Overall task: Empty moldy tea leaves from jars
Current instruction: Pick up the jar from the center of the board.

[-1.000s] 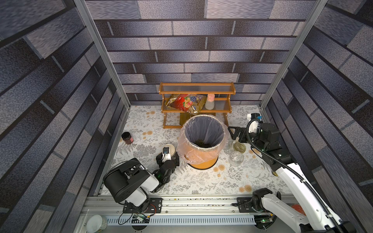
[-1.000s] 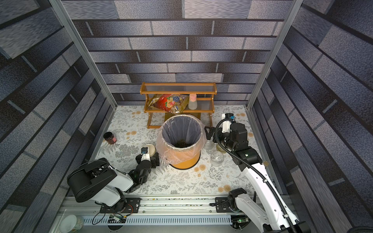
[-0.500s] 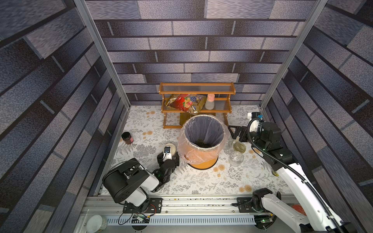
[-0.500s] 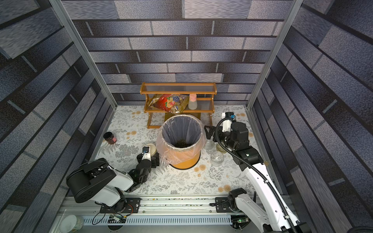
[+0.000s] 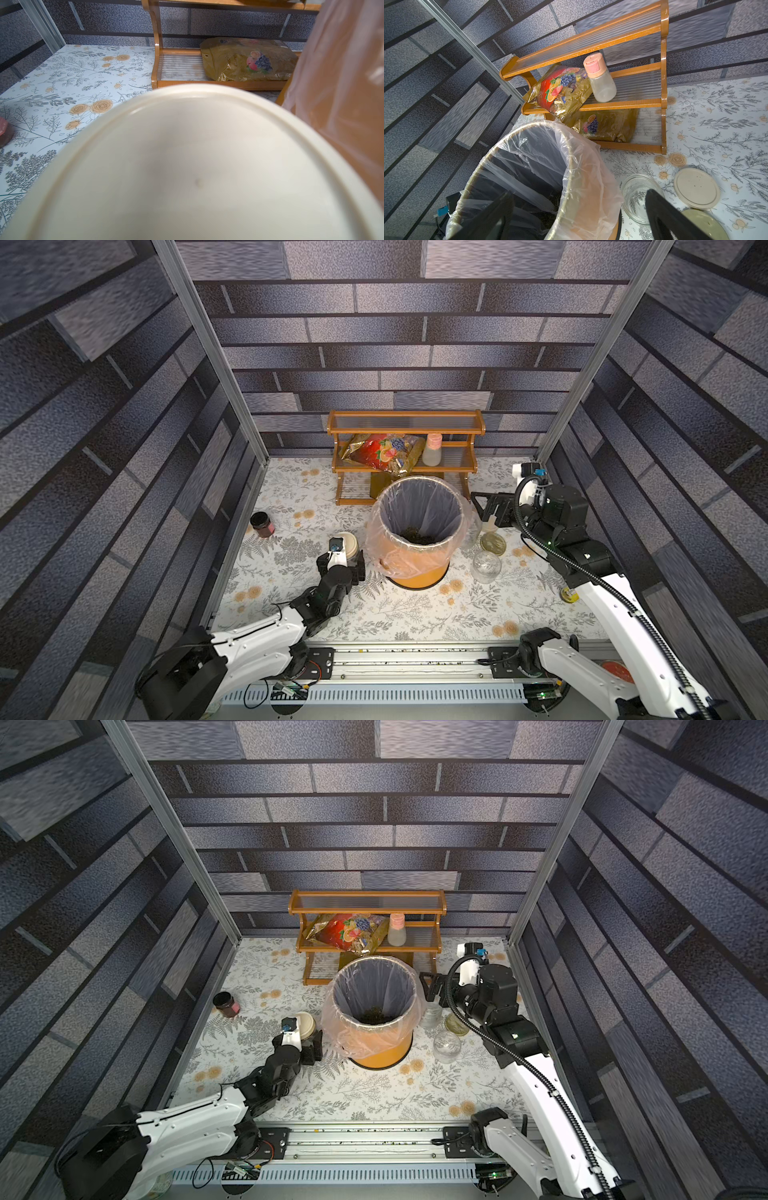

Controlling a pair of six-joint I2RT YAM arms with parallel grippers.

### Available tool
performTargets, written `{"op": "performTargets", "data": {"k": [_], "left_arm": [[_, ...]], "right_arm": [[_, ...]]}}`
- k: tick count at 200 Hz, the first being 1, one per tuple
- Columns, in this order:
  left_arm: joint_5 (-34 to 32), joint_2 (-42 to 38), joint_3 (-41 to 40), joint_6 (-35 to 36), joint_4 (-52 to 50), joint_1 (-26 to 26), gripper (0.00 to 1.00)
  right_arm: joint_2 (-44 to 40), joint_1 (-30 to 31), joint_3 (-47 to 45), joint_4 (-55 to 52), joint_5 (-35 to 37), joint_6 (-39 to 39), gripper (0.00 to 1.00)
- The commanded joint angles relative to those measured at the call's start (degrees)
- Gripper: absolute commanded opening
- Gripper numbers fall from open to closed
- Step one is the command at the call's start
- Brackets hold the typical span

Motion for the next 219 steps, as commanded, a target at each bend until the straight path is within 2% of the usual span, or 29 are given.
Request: {"op": "performTargets", "data": {"k": [1,33,54,107,125,162,202,219], "left_arm": [[1.1,-8.9,4.3,-3.1,-13.1,1.2,0.52],[4.9,-20.3,8.8,-4.5,-26.4,3.9,0.51],[8.8,-24.3,12.1,-3.4,-31.5,5.3,0.51],[16.1,-21.4,27.6,-1.4,-42.4,8.2,0.51],[22.9,-19.0,33.9,0.0,-44.0,10.2,0.51],[41.8,-11.8,45.3,0.9,-46.6,16.2,0.52],[61.4,-2.3,55.3,-1.6,-47.2,24.4,0.51],[66.8,1.3,59.0,-2.5,-46.7,25.7,0.51]], "right_arm": [[0.9,-0.2,3.3,-0.7,-2.9,-0.5,1.0],[2.9,-0.2,6.4,-0.7,-8.2,-0.7,1.0],[4.8,-0.2,8.2,-0.3,-12.5,-0.6,1.0],[8.4,0.4,10.7,2.0,-20.1,0.2,1.0],[10.2,0.6,12.7,2.5,-25.6,0.8,1.0],[12.0,1.6,13.9,7.5,-33.9,3.8,1.0],[15.0,3.2,17.6,9.6,-40.1,5.4,1.0],[16.5,3.7,19.4,10.1,-41.9,6.0,1.0]]}}
